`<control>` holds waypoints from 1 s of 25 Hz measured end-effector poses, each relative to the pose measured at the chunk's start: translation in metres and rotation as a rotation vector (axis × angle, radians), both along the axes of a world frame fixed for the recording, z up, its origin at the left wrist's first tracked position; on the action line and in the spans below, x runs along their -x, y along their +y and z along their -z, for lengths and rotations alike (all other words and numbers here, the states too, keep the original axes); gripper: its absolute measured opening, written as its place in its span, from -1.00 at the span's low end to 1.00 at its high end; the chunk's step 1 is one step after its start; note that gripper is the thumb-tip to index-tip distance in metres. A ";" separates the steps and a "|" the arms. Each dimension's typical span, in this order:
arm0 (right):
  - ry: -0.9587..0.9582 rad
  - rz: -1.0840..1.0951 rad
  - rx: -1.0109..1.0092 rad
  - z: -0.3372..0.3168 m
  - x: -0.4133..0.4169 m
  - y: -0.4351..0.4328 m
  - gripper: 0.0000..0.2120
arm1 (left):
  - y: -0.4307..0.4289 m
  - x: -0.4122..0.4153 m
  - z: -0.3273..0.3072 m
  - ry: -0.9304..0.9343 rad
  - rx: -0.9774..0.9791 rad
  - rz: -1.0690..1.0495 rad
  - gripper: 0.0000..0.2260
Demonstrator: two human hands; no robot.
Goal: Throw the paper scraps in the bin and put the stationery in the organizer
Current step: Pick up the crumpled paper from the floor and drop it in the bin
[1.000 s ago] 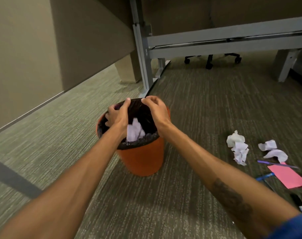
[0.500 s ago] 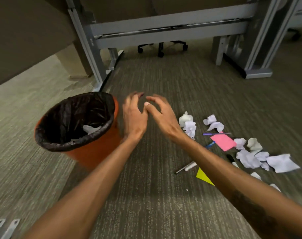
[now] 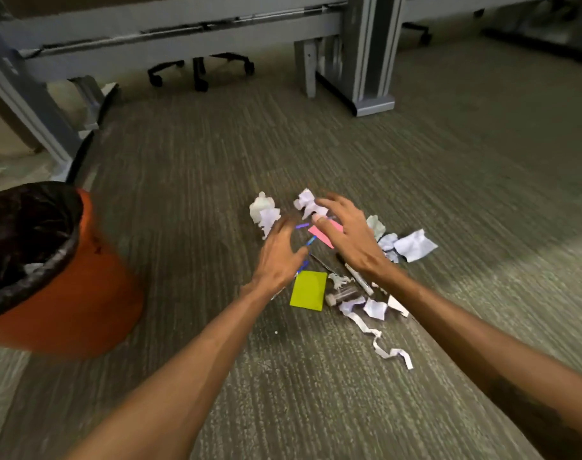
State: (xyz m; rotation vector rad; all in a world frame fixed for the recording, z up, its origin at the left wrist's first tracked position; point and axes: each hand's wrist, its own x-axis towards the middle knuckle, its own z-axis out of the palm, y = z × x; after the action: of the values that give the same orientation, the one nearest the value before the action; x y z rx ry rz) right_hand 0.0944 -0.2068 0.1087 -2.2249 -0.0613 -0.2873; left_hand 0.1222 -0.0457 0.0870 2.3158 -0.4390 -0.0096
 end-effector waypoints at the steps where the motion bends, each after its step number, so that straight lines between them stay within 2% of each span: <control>1: 0.004 0.018 -0.004 0.004 0.009 -0.011 -0.63 | -0.010 0.005 0.005 0.009 -0.004 0.030 -0.42; 5: 0.037 0.075 0.038 0.030 0.048 -0.047 -0.63 | -0.043 0.027 0.027 -0.019 -0.076 0.122 -0.55; 9: 0.107 0.163 0.099 0.087 0.091 -0.067 -0.67 | -0.064 0.055 0.064 0.000 -0.180 0.234 -0.72; 11: 0.167 0.169 0.202 0.118 0.104 -0.074 -0.67 | -0.072 0.064 0.084 0.042 -0.219 0.261 -0.67; 16: 0.291 0.129 0.428 0.155 0.101 -0.085 -0.55 | -0.084 0.084 0.123 0.095 -0.410 0.244 -0.40; 18: 0.311 0.084 0.517 0.164 0.100 -0.082 -0.56 | -0.089 0.090 0.132 0.078 -0.427 0.206 -0.41; 22: 0.235 0.067 0.612 0.167 0.098 -0.082 -0.68 | -0.100 0.084 0.143 0.065 -0.359 0.083 -0.41; 25: 0.234 0.058 0.642 0.164 0.099 -0.082 -0.73 | -0.102 0.083 0.142 0.023 -0.350 0.069 -0.59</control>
State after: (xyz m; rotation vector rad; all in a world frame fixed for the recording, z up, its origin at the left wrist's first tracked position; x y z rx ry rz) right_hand -0.0044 -0.2883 -0.0558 -2.8867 0.0461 -0.0310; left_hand 0.0390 -0.1474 -0.0553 2.6386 -0.5404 -0.1580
